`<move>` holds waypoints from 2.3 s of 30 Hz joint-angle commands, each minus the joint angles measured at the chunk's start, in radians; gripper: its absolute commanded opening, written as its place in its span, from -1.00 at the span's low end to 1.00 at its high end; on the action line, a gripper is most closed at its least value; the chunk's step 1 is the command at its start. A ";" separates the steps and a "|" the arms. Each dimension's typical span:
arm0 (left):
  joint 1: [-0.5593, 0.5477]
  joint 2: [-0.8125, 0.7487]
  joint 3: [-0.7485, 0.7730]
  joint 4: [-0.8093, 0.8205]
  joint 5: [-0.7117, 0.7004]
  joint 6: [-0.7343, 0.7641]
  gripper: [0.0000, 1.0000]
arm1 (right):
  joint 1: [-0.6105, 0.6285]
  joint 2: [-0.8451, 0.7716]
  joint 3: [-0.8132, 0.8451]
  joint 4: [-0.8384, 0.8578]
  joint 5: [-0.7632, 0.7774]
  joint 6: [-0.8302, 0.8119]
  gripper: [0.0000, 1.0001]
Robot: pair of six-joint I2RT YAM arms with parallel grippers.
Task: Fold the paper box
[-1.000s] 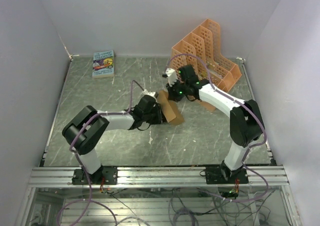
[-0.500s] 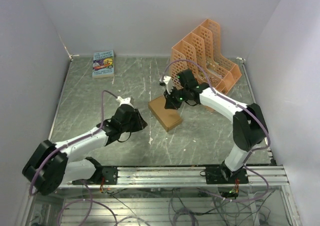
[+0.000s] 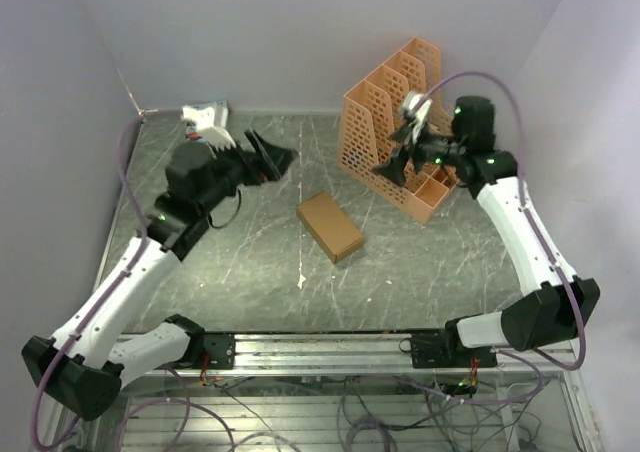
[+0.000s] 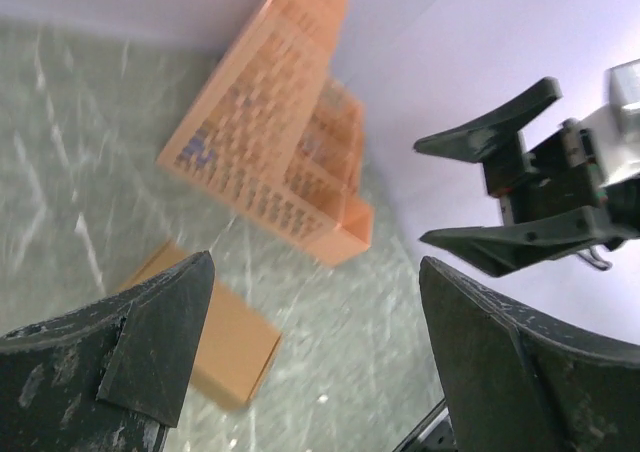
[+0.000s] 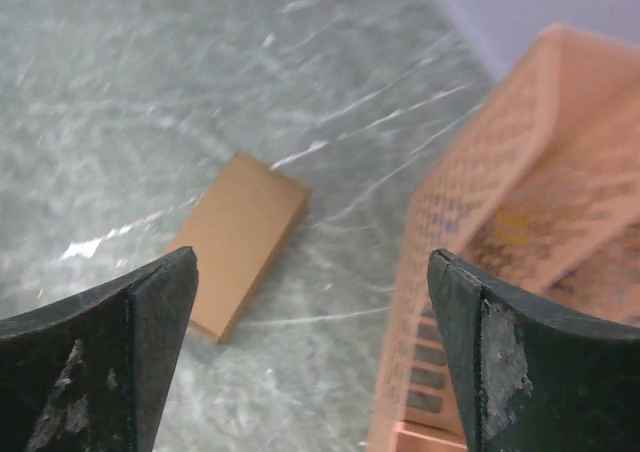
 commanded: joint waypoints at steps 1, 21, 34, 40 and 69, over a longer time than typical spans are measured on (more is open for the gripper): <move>0.013 0.070 0.342 -0.221 0.073 0.114 0.90 | -0.065 -0.054 0.172 0.036 0.076 0.152 0.99; 0.012 0.143 0.955 -0.612 0.042 0.255 0.90 | -0.099 -0.034 0.725 -0.094 0.372 0.613 0.99; 0.012 0.141 0.890 -0.549 0.077 0.240 0.90 | -0.099 -0.050 0.719 -0.126 0.423 0.579 0.99; 0.012 0.124 0.860 -0.541 0.077 0.240 0.91 | -0.099 -0.041 0.716 -0.113 0.406 0.588 0.99; 0.012 0.094 0.783 -0.524 0.085 0.248 0.90 | -0.101 -0.064 0.671 -0.102 0.467 0.601 0.99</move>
